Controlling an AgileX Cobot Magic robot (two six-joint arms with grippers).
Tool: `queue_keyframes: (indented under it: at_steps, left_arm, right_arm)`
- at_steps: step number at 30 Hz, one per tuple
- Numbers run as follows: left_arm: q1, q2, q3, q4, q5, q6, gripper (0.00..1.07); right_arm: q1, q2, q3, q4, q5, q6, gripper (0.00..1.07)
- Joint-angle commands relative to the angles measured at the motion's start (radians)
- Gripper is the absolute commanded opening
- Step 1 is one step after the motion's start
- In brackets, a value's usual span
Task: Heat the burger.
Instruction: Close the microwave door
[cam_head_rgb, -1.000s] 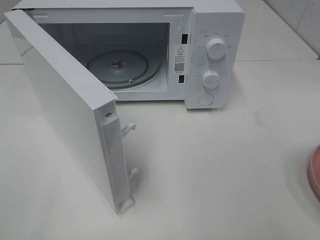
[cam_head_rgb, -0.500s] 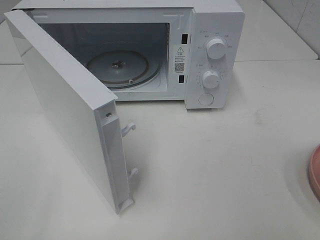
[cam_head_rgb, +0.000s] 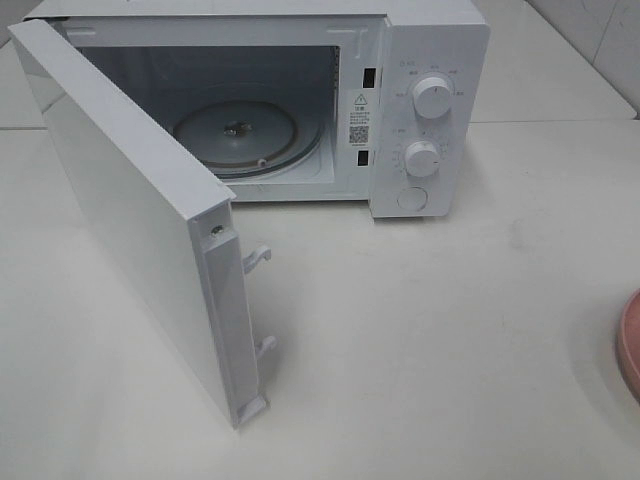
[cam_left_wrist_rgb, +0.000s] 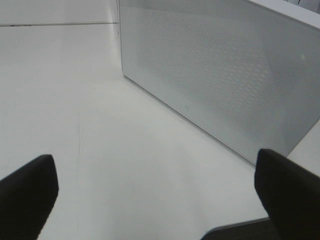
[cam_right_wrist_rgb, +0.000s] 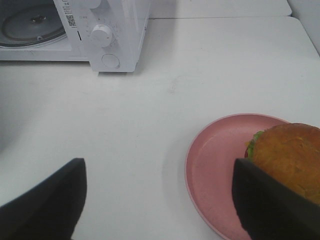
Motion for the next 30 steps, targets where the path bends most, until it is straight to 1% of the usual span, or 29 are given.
queue_keyframes:
  at_steps: [1,22,29,30]
  left_arm:
    - [0.002,-0.003,0.001,-0.002,-0.005,-0.004,1.0]
    - [0.002,-0.003,0.001,-0.002,-0.005,-0.004,1.0]
    - [0.002,-0.003,0.001,-0.033,-0.009,-0.004,1.0]
    - [0.002,-0.003,0.001,-0.023,-0.008,-0.018,1.0]
  right_arm:
    - [-0.008,-0.025,0.002,0.0,0.0,-0.005,0.76]
    - [-0.008,-0.025,0.002,0.0,0.0,-0.004,0.76]
    - [-0.008,-0.025,0.002,0.0,0.0,-0.004,0.76]
    - [-0.008,-0.025,0.002,0.0,0.0,-0.004,0.76]
